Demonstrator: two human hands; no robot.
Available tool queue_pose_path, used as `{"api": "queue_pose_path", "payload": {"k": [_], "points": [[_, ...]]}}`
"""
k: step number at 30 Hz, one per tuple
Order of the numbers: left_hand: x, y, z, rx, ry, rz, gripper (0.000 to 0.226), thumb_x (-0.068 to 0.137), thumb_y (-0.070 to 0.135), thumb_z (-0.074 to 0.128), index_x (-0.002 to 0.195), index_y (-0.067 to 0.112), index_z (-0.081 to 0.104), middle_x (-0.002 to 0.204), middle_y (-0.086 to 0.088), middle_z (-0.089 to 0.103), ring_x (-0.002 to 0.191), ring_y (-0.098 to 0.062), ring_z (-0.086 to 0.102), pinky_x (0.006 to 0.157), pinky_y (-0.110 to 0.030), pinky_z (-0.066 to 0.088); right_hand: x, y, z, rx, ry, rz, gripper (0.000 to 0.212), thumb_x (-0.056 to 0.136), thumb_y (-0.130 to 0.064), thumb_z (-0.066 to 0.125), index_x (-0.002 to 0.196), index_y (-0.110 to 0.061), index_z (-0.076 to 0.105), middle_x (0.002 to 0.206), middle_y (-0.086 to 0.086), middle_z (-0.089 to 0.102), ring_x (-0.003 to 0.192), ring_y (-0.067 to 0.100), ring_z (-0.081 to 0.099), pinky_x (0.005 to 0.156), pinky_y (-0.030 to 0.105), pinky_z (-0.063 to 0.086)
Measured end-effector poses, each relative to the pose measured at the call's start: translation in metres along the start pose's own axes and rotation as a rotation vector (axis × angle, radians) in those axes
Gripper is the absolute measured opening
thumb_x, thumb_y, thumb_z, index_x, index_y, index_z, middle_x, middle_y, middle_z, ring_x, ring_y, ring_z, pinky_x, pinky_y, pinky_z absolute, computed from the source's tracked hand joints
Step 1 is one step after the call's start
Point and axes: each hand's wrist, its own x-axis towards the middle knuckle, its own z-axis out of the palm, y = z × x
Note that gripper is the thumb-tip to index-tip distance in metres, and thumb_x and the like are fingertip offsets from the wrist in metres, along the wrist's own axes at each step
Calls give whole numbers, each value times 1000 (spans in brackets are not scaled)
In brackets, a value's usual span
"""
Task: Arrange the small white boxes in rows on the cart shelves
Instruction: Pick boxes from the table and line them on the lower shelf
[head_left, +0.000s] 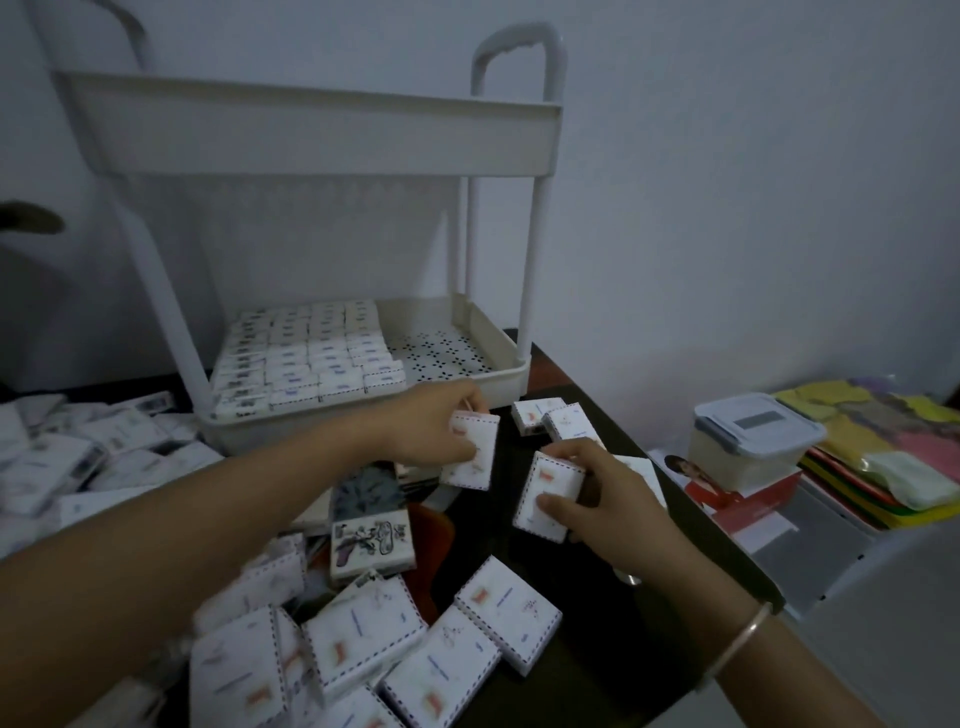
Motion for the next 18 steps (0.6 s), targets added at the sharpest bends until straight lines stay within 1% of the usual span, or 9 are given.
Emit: {"api": "queue_pose_path", "payload": {"k": [2, 4, 7, 9, 11, 13, 14, 16, 18], "points": [[5, -15, -19, -20, 71, -35, 29, 83, 17, 66, 105, 33, 54, 104, 7, 61, 89, -9, 61, 67, -23, 50, 15, -5, 3, 57, -21, -22, 40, 87, -26, 68, 100, -58, 47, 107, -24, 50, 99, 5, 58, 72, 28, 61], [12, -28, -39, -58, 163, -56, 28, 83, 16, 65, 100, 36, 55, 103, 8, 63, 86, -4, 61, 65, -21, 48, 29, -11, 7, 98, -28, -56, 38, 87, -23, 68, 100, -54, 51, 104, -25, 52, 93, 3, 60, 68, 25, 60], [23, -44, -65, -145, 339, -80, 26, 84, 15, 64, 97, 35, 54, 100, 9, 63, 84, -7, 63, 66, -27, 53, 50, -22, 11, 172, -9, -125, 34, 88, -18, 67, 103, -46, 55, 102, -21, 59, 93, 4, 65, 65, 22, 59], [31, -54, -74, -149, 438, -94, 25, 85, 16, 63, 99, 33, 53, 99, 11, 61, 84, -7, 62, 63, -26, 50, 64, -30, 13, 210, 11, -164, 33, 88, -16, 66, 106, -42, 56, 103, -19, 61, 94, 6, 67, 63, 20, 58], [40, -62, -74, -128, 499, -103, 25, 85, 14, 63, 104, 30, 54, 100, 10, 61, 86, -9, 62, 67, -28, 52, 79, -39, 15, 255, 26, -191, 33, 88, -14, 65, 108, -39, 57, 109, -14, 61, 95, 7, 67, 64, 21, 58], [48, -68, -70, -114, 514, -97, 27, 85, 12, 65, 108, 25, 55, 103, 7, 62, 91, -13, 62, 74, -31, 54, 95, -47, 16, 308, 39, -215, 33, 88, -11, 65, 109, -36, 58, 115, -8, 62, 98, 10, 67, 64, 23, 59], [51, -70, -66, -110, 506, -83, 28, 84, 12, 66, 107, 24, 55, 104, 6, 62, 90, -12, 62, 73, -28, 54, 103, -51, 16, 325, 52, -233, 33, 88, -11, 65, 108, -36, 59, 115, -6, 63, 97, 11, 67, 64, 24, 59], [55, -73, -59, -82, 468, -36, 29, 82, 14, 71, 102, 29, 55, 102, 8, 63, 83, -4, 62, 65, -18, 50, 118, -58, 15, 364, 94, -279, 33, 87, -8, 66, 103, -36, 59, 113, 0, 66, 94, 13, 69, 63, 26, 59], [56, -75, -53, -51, 423, 3, 30, 80, 19, 75, 99, 33, 56, 101, 9, 65, 80, -1, 63, 68, -22, 54, 132, -64, 13, 400, 163, -322, 33, 86, -5, 66, 101, -34, 59, 108, 4, 66, 91, 16, 69, 61, 28, 58]]}}
